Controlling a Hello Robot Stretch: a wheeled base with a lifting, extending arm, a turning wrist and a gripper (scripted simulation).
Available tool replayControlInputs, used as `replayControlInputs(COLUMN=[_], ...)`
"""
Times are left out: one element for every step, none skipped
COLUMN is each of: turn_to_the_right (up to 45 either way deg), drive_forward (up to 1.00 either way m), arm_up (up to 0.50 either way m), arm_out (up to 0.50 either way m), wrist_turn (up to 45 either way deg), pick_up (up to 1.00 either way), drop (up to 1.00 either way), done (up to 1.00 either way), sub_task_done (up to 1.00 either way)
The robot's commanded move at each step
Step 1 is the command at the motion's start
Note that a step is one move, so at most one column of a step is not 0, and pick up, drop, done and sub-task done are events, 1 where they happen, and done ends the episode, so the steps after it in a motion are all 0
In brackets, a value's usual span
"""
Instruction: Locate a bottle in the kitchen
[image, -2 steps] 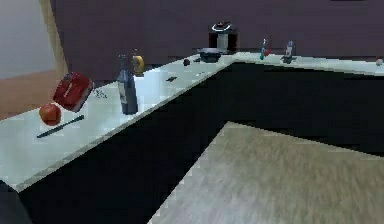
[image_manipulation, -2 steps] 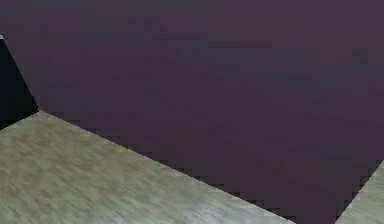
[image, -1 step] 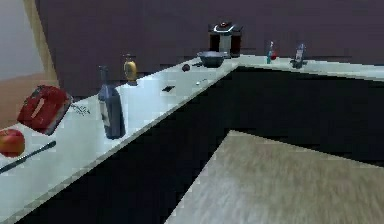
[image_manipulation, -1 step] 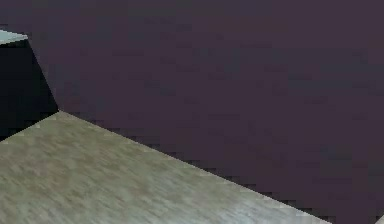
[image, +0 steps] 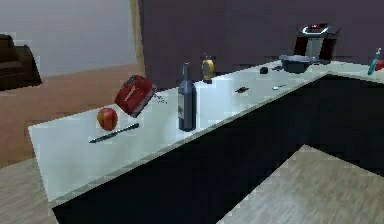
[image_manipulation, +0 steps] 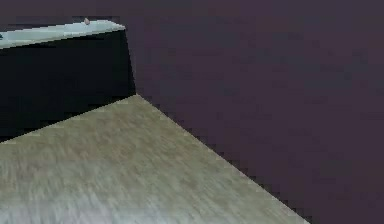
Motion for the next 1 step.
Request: replayControlInputs(turn_to_the_right=[0.0], drive_forward=[0.0], arm_up=[0.0], arm_out=[0.0], wrist_turn=[0.0], pick_up=[0.0], drop=[0.0], done=[1.0], sub_task_done=[0.0])
